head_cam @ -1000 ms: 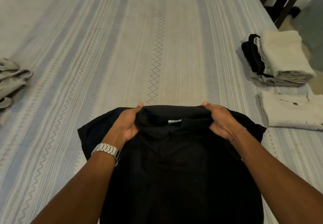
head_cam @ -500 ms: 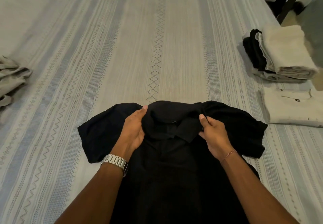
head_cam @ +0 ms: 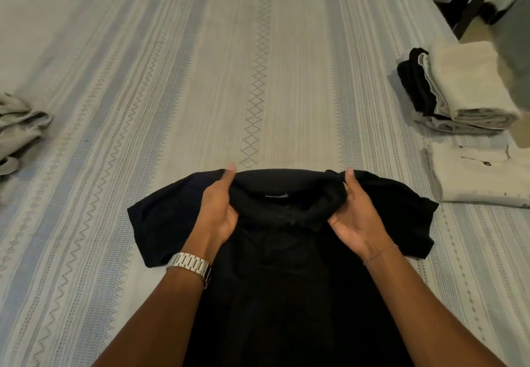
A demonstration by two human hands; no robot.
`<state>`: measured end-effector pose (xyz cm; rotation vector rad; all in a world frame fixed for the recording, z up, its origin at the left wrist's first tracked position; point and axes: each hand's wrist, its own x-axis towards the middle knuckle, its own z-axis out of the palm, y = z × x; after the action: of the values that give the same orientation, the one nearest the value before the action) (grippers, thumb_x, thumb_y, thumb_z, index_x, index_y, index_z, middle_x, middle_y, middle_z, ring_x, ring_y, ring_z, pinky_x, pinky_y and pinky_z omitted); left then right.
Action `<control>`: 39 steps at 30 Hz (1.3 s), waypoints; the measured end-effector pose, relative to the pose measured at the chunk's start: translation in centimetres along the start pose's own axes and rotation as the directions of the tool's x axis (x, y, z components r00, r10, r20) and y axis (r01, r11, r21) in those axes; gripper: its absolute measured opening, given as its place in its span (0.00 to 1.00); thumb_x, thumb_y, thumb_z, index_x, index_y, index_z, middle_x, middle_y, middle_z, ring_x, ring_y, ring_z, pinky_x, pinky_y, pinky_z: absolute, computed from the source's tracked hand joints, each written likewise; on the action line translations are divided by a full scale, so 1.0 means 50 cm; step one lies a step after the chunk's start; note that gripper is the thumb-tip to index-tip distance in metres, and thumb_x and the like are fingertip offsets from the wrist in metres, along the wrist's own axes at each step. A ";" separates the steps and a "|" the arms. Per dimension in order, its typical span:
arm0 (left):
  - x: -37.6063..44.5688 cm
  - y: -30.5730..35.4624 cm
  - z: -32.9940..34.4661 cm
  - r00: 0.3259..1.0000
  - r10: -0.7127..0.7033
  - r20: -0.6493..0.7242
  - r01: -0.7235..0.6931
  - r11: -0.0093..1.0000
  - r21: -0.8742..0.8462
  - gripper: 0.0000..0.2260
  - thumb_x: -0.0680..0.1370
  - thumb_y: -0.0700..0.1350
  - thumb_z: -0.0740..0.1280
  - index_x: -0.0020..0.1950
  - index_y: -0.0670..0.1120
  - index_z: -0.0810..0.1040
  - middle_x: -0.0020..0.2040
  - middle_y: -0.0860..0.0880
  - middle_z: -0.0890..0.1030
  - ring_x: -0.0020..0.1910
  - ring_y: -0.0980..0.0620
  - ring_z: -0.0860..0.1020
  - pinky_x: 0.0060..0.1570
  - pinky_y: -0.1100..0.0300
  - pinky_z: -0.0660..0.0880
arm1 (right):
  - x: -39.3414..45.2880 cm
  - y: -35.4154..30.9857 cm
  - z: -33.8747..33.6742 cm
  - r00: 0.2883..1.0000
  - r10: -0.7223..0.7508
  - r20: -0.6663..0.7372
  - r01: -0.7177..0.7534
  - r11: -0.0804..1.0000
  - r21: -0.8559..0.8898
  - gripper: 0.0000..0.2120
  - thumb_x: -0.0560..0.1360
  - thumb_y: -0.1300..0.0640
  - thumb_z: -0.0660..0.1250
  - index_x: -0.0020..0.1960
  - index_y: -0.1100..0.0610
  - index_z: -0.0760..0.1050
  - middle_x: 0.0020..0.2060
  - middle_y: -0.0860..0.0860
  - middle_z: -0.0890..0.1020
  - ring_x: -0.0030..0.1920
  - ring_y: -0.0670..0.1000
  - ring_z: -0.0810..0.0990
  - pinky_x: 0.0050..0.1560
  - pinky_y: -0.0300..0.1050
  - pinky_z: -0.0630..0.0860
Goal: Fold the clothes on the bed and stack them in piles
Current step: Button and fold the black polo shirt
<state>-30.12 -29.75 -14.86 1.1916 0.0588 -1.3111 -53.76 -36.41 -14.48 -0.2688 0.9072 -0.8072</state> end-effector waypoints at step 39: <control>0.056 0.047 0.055 0.892 0.139 0.431 -0.333 -0.444 0.832 0.18 0.77 0.52 0.72 0.61 0.45 0.75 0.55 0.44 0.77 0.55 0.44 0.76 0.53 0.49 0.76 | 0.084 -0.048 0.046 0.887 -0.430 0.168 0.094 -0.188 -0.978 0.11 0.82 0.49 0.64 0.58 0.56 0.70 0.51 0.55 0.80 0.48 0.55 0.79 0.49 0.55 0.78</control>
<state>-28.95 -34.09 -13.89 2.3436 -1.8768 -0.6453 -51.68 -41.33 -14.32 -1.9424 1.6353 -0.2835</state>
